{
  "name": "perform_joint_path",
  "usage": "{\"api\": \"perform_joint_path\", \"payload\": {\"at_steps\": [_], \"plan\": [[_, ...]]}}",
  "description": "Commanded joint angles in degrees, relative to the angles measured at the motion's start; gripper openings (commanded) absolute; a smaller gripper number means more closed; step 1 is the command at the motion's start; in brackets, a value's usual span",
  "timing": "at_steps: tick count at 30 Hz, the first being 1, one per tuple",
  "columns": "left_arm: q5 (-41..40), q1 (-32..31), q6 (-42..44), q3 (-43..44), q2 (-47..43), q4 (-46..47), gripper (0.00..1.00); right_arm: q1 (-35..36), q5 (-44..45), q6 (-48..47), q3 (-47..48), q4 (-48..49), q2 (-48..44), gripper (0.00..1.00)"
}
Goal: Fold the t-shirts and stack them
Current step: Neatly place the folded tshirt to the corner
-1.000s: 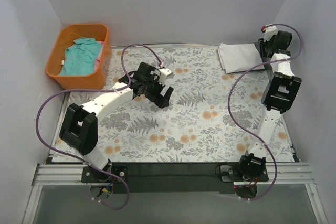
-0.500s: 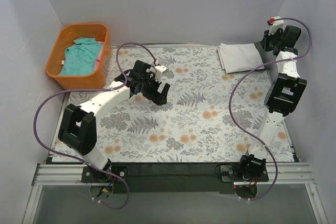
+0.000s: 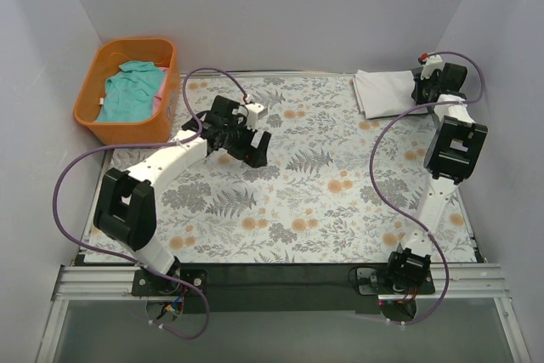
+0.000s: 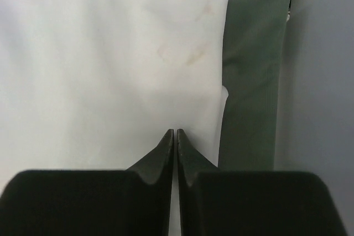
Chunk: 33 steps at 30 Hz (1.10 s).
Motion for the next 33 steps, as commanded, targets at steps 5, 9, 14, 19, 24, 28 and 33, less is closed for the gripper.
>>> {"api": "perform_joint_path", "payload": {"at_steps": [5,9,14,19,24,28,33], "plan": [[1.6,2.7,-2.7,3.0,-1.4,-0.6,0.9,-0.7,3.9,-1.0,-2.7,3.0,-4.4,0.13],[4.1,5.4,-6.3,4.2,-1.5,-1.0,0.95,-0.7,3.6,-0.2,-5.6,0.8,-12.7,0.4],[5.1,8.3,-9.1,6.6,-2.8,-1.8,0.98,-0.7,-0.7,0.0,-12.3,-5.2,-25.2,0.68],[4.6,10.3,-8.4,9.5,-3.6,-8.0,0.98,-0.7,-6.2,-0.9,-20.1,-17.4,-38.7,0.88],[3.8,12.5,-7.8,5.6,-8.2,-10.0,0.98,-0.1,-15.9,-2.4,-27.4,-30.8,-49.5,0.98],[2.0,13.7,-7.2,-1.5,-15.0,-10.0,0.98,1.3,-18.9,-5.9,-38.9,-35.9,-57.6,0.98],[-0.8,14.0,-4.8,-10.8,-22.2,-10.7,0.98,5.2,-16.3,-11.5,-55.3,-38.5,-67.8,0.98]]}}
